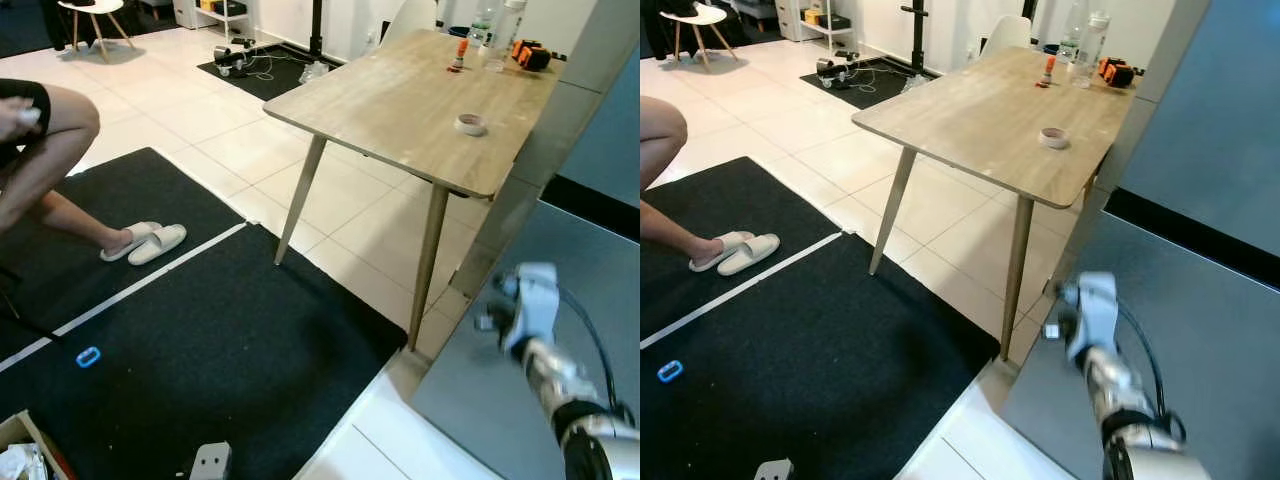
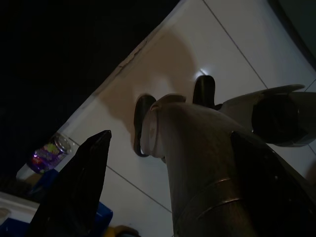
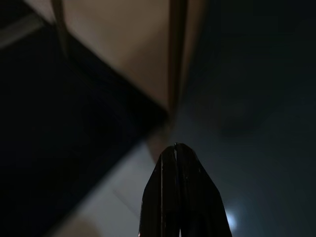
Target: Restocking fridge
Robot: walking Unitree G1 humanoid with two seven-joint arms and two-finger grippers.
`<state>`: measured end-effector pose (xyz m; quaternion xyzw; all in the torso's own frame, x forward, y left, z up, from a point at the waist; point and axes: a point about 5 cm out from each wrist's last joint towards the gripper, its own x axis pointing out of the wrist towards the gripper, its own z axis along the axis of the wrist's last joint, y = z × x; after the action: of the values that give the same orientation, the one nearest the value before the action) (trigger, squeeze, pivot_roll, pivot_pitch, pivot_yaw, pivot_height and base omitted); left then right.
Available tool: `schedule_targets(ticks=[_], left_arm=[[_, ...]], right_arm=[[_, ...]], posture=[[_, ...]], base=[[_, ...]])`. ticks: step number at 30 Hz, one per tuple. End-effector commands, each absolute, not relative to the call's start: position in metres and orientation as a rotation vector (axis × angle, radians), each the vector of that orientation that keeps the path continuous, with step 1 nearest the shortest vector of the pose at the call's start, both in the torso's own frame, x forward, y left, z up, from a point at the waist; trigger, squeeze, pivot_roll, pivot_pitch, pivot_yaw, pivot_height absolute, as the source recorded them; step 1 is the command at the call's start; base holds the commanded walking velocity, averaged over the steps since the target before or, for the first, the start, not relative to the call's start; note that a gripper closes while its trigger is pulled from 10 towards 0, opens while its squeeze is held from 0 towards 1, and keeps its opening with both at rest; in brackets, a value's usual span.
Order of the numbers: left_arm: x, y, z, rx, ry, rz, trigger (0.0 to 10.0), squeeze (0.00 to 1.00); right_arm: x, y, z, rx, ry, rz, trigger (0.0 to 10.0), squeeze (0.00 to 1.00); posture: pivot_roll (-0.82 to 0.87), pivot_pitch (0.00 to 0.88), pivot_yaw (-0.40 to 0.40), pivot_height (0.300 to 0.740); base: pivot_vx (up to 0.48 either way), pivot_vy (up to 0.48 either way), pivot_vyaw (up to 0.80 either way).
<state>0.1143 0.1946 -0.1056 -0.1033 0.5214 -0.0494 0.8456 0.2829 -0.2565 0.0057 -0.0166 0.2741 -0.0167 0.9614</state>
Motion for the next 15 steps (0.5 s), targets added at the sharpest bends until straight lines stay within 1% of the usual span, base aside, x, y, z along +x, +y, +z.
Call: schedule_targets(ticks=[1,2,3,4,7,10,12,15], left_arm=[[0.106,0.191,-0.109,-0.213,1.145,-0.118,10.0,0.00],[0.108,0.188,-0.109,-0.211,1.142,-0.125,10.0,0.00],[0.108,0.188,-0.109,-0.211,1.142,-0.125,10.0,0.00],[0.111,0.185,-0.109,-0.209,1.140,-0.131,10.0,0.00],[0.117,0.178,-0.108,-0.202,1.131,-0.145,10.0,0.00],[0.118,0.177,-0.108,-0.202,1.129,-0.147,10.0,0.00],[0.117,0.179,-0.108,-0.200,1.128,-0.144,10.0,0.00],[0.110,0.193,-0.108,-0.195,1.137,-0.127,10.0,0.00]], right_arm=[[0.262,-0.262,-0.013,-0.056,0.670,-0.045,10.0,0.00],[0.253,-0.263,-0.020,-0.065,0.713,-0.048,10.0,0.00],[0.253,-0.263,-0.020,-0.065,0.713,-0.048,10.0,0.00],[0.244,-0.264,-0.027,-0.055,0.751,-0.061,10.0,0.00],[0.221,-0.265,-0.044,0.007,0.841,-0.111,10.0,0.00],[0.214,-0.265,-0.049,0.014,0.867,-0.121,10.0,0.00],[0.203,-0.263,-0.056,0.030,0.906,-0.131,10.0,0.00],[0.189,-0.261,-0.064,0.022,0.960,-0.124,10.0,0.00]], posture=[[0.00,0.000,-0.067,0.740],[0.00,0.000,-0.065,0.740],[0.00,0.000,-0.065,0.740],[-0.01,0.000,-0.063,0.740],[-0.01,0.000,-0.060,0.740],[-0.01,0.000,-0.061,0.740],[-0.01,0.000,-0.061,0.740],[-0.01,0.000,-0.061,0.740]], base=[[0.000,0.000,0.00],[0.000,0.000,0.00],[0.000,0.000,0.00],[0.000,0.000,0.00],[0.000,0.000,-0.79],[0.000,0.000,-0.79],[0.000,0.000,-0.79],[0.000,0.000,-0.79]])
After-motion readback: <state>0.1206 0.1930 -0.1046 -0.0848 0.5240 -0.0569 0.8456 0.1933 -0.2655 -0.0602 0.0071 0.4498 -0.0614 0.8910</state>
